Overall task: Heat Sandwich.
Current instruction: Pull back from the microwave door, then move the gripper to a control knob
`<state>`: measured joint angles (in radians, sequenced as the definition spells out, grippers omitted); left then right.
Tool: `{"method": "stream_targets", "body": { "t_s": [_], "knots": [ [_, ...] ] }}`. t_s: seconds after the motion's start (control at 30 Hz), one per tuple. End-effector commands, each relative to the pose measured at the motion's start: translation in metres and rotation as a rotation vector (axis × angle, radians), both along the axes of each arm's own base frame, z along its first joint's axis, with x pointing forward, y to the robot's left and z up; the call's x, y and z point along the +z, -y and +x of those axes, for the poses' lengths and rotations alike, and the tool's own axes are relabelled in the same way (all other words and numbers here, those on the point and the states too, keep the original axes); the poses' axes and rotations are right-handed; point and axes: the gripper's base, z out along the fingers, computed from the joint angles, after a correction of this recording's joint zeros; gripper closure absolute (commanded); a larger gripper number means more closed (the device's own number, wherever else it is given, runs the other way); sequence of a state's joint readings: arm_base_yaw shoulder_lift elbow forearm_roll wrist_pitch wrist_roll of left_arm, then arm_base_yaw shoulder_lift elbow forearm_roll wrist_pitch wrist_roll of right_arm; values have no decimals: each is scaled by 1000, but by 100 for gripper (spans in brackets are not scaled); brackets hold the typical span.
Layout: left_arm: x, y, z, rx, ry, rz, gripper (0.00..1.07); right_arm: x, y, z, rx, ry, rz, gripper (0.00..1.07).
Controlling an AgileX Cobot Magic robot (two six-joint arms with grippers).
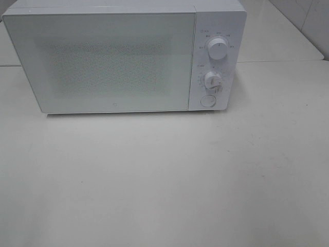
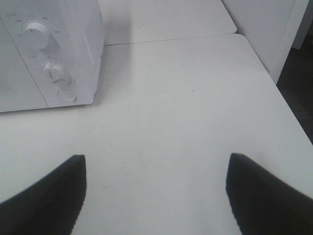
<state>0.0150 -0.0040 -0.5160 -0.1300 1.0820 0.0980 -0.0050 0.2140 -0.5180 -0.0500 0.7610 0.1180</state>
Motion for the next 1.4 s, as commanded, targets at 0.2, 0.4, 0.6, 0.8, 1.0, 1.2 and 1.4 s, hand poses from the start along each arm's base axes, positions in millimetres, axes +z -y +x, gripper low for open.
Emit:
{"method": "stream_targets", "body": {
  "t_s": [0.2,0.4,0.6,0.8,1.0,1.2,1.4],
  "knots": [
    [0,1,-4,3,35,-12,6,9,0,40,6,47,-9,31],
    [0,1,-4,3,35,-12,6,8,0,69,13,45,-4,29],
    [0,1,-4,3,35,-12,6,3,-1,99,22,54,-8,28],
    [0,1,-4,3,35,-12,6,-1,-1,122,28,81,-5,28],
    [0,1,-4,3,35,-12,6,-9,-1,139,20,71,19,29],
    [0,1,-4,3,35,-12,6,-24,-2,160,24,78,28,30],
    [0,1,-4,3,35,-12,6,-50,-2,167,29,124,27,31]
  ]
}}
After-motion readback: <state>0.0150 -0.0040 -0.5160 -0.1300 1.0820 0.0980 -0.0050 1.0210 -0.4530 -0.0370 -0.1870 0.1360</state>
